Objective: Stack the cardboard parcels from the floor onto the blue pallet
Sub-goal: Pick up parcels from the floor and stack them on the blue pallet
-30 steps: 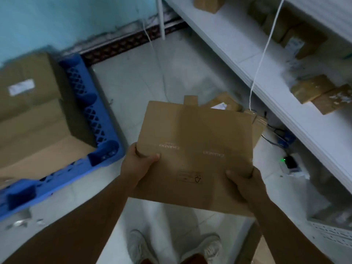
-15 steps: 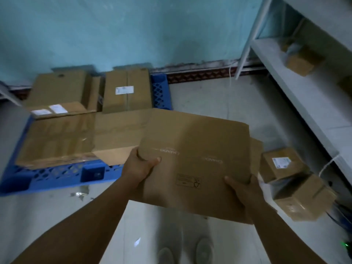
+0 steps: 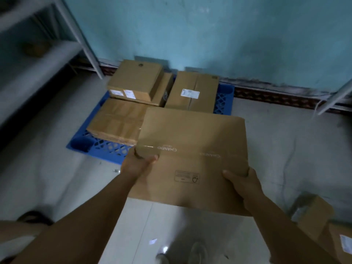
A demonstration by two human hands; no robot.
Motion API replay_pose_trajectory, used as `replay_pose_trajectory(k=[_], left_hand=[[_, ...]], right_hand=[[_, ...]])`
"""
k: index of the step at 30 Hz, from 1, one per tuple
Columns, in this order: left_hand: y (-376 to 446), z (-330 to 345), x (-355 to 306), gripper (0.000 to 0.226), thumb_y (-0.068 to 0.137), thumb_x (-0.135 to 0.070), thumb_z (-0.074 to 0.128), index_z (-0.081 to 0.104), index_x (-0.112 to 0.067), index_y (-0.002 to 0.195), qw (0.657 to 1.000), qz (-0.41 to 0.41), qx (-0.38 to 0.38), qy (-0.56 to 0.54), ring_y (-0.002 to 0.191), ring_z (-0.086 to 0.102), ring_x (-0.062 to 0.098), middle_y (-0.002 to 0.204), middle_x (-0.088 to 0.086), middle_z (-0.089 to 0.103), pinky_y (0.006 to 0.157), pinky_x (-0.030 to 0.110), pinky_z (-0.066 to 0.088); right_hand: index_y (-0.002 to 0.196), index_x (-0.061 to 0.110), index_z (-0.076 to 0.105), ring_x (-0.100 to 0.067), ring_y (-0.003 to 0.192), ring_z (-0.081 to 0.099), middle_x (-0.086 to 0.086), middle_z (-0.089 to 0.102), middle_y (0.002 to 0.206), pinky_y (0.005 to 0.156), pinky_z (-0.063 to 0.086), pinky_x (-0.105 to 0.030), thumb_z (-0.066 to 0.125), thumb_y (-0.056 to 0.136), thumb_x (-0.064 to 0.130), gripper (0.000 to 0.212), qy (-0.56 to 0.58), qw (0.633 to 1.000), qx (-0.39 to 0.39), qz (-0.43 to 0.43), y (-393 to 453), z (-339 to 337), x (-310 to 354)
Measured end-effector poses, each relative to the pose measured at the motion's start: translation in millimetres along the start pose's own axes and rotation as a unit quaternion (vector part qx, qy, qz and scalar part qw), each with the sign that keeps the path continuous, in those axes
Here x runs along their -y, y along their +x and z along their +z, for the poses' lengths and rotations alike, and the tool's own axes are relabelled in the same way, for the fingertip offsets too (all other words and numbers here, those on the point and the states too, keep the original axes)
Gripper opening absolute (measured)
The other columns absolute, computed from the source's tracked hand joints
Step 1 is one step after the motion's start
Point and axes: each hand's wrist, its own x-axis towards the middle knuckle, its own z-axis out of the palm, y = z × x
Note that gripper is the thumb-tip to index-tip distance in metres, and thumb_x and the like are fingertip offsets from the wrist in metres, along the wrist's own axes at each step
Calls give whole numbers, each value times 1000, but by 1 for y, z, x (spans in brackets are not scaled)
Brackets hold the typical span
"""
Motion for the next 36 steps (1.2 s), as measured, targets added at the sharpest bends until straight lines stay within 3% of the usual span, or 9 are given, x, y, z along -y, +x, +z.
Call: replay_pose_trajectory(k=[3, 9, 14, 16, 20, 25, 30, 34, 36], left_hand=[[17, -24, 7, 89, 50, -54, 75, 51, -23, 129, 999, -29, -26, -13, 111, 59, 28, 120, 2, 63, 97, 44, 49], [69, -79, 27, 80, 70, -43, 80, 44, -21, 137, 996, -57, -63, -37, 116, 54, 28, 127, 3, 57, 97, 39, 47], [130, -140, 43, 81, 68, -44, 81, 43, -23, 136, 994, -67, -63, -51, 113, 55, 26, 127, 3, 57, 96, 39, 48], [156, -166, 49, 85, 67, -45, 81, 40, -24, 138, 995, -71, -58, -50, 116, 53, 26, 129, 3, 56, 96, 39, 47], [204, -216, 58, 85, 69, -42, 80, 37, -22, 140, 996, -66, -57, -33, 114, 53, 27, 129, 5, 55, 94, 38, 46], [258, -257, 59, 78, 75, -38, 76, 35, -23, 139, 997, -64, -37, -32, 91, 48, 17, 115, 0, 53, 77, 31, 41], [316, -277, 52, 87, 75, -41, 76, 29, -23, 146, 997, -66, -26, -25, 96, 49, 20, 125, 4, 52, 77, 31, 41], [370, -287, 43, 85, 76, -40, 75, 29, -23, 145, 997, -67, -18, -15, 93, 47, 18, 116, 2, 52, 78, 33, 42], [398, -293, 37, 81, 78, -36, 75, 30, -21, 144, 997, -66, -15, -19, 84, 50, 14, 104, -1, 54, 78, 33, 42]], right_hand=[[143, 15, 33, -33, 116, 52, -10, 51, 135, 96, 45, -46, 80, 73, 31, 86, -25, 999, 25, -13, 10, 31, 21], [144, 16, 31, -32, 119, 50, -9, 48, 137, 99, 43, -48, 80, 74, 30, 87, -49, 996, 73, -26, 19, 109, 61], [147, 17, 27, -34, 127, 43, -10, 42, 143, 105, 37, -50, 80, 73, 31, 92, -47, 995, 77, -32, 15, 193, 92], [147, 16, 27, -34, 127, 42, -12, 41, 145, 101, 37, -46, 79, 75, 30, 91, -46, 996, 68, -37, 12, 228, 102], [148, 12, 26, -34, 123, 45, -14, 43, 143, 79, 37, -36, 75, 81, 24, 84, -25, 997, 77, -13, 2, 291, 124], [144, 9, 32, -34, 121, 48, -15, 45, 141, 78, 38, -36, 77, 78, 22, 81, -28, 998, 61, 4, 5, 355, 146], [141, 8, 39, -34, 122, 46, -16, 48, 139, 82, 33, -35, 78, 78, 21, 75, -43, 998, 43, 9, 26, 403, 171], [138, 12, 41, -33, 115, 50, -14, 51, 135, 89, 39, -39, 80, 74, 29, 77, -48, 997, 46, 25, 63, 445, 185], [139, 18, 39, -33, 113, 52, -11, 52, 134, 96, 43, -47, 84, 64, 41, 90, -56, 997, 49, 23, 83, 468, 193]])
